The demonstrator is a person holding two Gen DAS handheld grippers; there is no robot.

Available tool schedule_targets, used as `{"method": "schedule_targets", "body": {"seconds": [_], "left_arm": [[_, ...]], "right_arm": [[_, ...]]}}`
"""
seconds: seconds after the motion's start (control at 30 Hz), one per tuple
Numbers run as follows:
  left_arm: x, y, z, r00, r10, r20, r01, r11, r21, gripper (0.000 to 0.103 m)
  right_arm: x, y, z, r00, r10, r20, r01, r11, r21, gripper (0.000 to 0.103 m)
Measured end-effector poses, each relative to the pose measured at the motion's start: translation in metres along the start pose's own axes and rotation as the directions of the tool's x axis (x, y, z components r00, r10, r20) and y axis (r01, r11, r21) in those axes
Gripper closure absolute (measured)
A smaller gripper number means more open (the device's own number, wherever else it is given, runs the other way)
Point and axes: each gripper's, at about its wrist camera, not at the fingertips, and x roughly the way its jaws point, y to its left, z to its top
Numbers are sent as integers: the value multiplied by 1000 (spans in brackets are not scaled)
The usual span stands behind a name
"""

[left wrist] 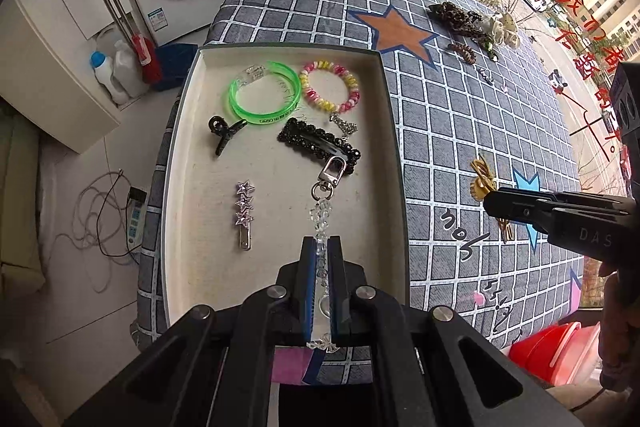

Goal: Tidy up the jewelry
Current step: 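Carry the yellow hair tie and crystal chain into the white tray while both tools release them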

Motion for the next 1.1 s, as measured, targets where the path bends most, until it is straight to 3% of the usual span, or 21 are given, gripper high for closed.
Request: {"method": "schedule_targets", "body": {"seconds": [0.43, 1.1], "left_arm": [[27, 41, -23, 998, 32, -56, -36, 997, -69, 92], [71, 45, -21, 992, 65, -104, -71, 996, -62, 92]], "right_arm": [[44, 65, 11, 996, 36, -81, -44, 993, -107, 87], [118, 83, 37, 983, -12, -184, -10, 993, -118, 87]]}}
